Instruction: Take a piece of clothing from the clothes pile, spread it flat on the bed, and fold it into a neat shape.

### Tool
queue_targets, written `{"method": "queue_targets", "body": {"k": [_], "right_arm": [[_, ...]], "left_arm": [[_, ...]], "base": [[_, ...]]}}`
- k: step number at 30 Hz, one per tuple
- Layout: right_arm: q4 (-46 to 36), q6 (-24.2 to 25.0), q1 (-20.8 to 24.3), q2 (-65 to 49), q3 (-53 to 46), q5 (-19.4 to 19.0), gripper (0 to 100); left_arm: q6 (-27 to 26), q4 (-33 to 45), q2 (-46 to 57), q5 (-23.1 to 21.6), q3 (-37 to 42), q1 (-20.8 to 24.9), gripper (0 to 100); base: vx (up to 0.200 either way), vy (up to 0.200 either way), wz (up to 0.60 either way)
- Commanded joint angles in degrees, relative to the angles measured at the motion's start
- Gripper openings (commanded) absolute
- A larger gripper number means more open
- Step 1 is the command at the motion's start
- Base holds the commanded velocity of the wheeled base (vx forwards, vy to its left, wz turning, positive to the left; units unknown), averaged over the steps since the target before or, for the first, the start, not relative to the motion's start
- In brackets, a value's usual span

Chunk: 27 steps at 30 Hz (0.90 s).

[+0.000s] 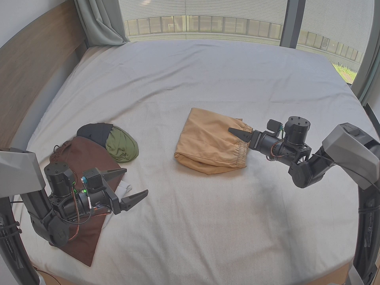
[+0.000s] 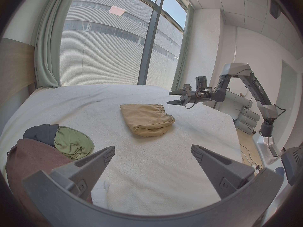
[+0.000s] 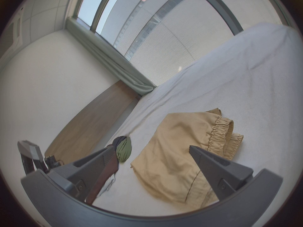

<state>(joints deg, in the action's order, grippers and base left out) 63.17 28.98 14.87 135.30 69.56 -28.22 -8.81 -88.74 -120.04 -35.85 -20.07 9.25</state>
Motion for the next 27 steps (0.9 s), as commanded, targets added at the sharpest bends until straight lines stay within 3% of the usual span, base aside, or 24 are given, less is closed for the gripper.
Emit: {"method": "queue_targets", "body": {"k": [1, 5, 7, 8, 12, 21, 27], "right_arm": [[0.11, -8.94, 2.88, -13.49, -12.96, 1.5, 100], [1.16, -17.9, 4.02, -18.41, -21.04, 5.37, 100], [1.16, -17.9, 4.02, -18.41, -21.04, 5.37, 100], [4.59, -21.95, 4.11, -21.84, -27.81, 5.72, 100], [9.07, -25.46, 3.06, -25.7, -36.25, 5.72, 100], [14.61, -26.25, -0.19, -35.02, -51.45, 8.01, 100], [14.17, -26.43, -3.97, -41.52, -54.79, 8.01, 100]], "left_arm": [[0.11, -0.03, 2.53, 0.08, 1.7, 1.56, 100], [0.46, -0.03, 4.55, 0.52, 3.72, 2.44, 100], [0.46, -0.03, 4.55, 0.52, 3.72, 2.44, 100], [0.82, -0.03, 6.93, 0.61, 5.92, 3.49, 100], [0.99, -0.03, 10.35, 0.61, 10.05, 3.58, 100], [1.69, 0.05, 19.41, 0.52, 16.9, 4.28, 100], [1.69, 0.23, 24.68, 0.52, 20.07, 4.28, 100]], "base": [[0.0, 0.0, 0.0], [0.0, 0.0, 0.0], [0.0, 0.0, 0.0], [0.0, 0.0, 0.0], [0.0, 0.0, 0.0], [0.0, 0.0, 0.0], [0.0, 0.0, 0.0]]}}
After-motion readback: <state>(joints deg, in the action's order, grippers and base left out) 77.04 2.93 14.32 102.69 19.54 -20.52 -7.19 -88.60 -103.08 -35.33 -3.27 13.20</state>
